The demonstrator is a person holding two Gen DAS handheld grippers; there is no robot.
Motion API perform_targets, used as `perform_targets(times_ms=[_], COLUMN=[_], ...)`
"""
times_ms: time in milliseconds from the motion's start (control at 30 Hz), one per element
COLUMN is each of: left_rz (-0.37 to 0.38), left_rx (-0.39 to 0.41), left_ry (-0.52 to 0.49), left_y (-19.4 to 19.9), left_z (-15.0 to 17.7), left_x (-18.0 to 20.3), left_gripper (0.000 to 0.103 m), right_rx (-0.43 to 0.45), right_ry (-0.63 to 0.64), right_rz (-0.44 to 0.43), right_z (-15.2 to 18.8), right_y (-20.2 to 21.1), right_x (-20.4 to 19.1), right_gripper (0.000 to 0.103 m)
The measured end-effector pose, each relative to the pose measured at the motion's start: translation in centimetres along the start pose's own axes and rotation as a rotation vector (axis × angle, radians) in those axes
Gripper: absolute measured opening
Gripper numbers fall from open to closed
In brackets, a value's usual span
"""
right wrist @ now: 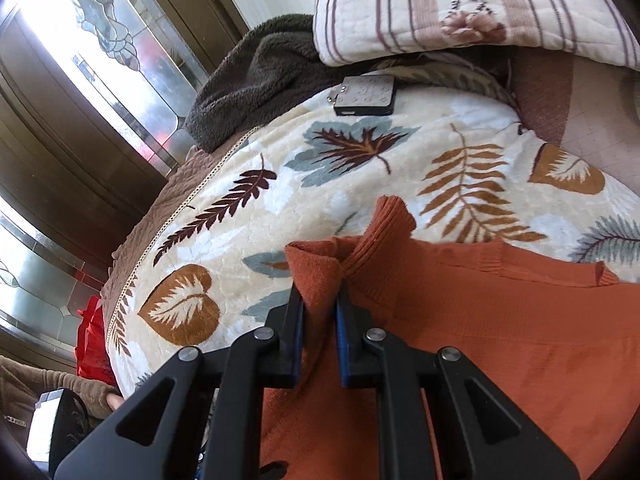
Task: Fold small clothes
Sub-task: 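Fold the lifted side over the body with the left gripper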
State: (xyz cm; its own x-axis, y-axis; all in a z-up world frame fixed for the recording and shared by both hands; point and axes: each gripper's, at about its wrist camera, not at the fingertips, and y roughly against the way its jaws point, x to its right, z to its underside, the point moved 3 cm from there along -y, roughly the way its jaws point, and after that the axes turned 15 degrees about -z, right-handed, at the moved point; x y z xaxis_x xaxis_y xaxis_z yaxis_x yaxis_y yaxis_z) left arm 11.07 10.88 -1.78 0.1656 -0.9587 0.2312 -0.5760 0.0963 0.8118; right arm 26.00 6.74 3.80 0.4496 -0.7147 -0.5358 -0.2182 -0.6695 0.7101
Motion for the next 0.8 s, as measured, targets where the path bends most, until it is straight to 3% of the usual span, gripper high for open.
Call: perform_targets(times_ms=[533, 800], left_rz=[0.011, 0.073], left_rx=[-0.006, -0.017], left_ry=[-0.071, -0.105], left_y=[-0.6, -0.5], left_z=[0.6, 0.9], left_x=[5.8, 10.2], left_gripper=[0.014, 0.014], right_rx=[0.074, 0.142], right_ry=[-0.058, -0.075], right_rz=[0.004, 0.004], right_z=[1.8, 3.4], right_y=[5.4, 10.4], right_x=[5.0, 7.9], right_gripper=[0.015, 0.015])
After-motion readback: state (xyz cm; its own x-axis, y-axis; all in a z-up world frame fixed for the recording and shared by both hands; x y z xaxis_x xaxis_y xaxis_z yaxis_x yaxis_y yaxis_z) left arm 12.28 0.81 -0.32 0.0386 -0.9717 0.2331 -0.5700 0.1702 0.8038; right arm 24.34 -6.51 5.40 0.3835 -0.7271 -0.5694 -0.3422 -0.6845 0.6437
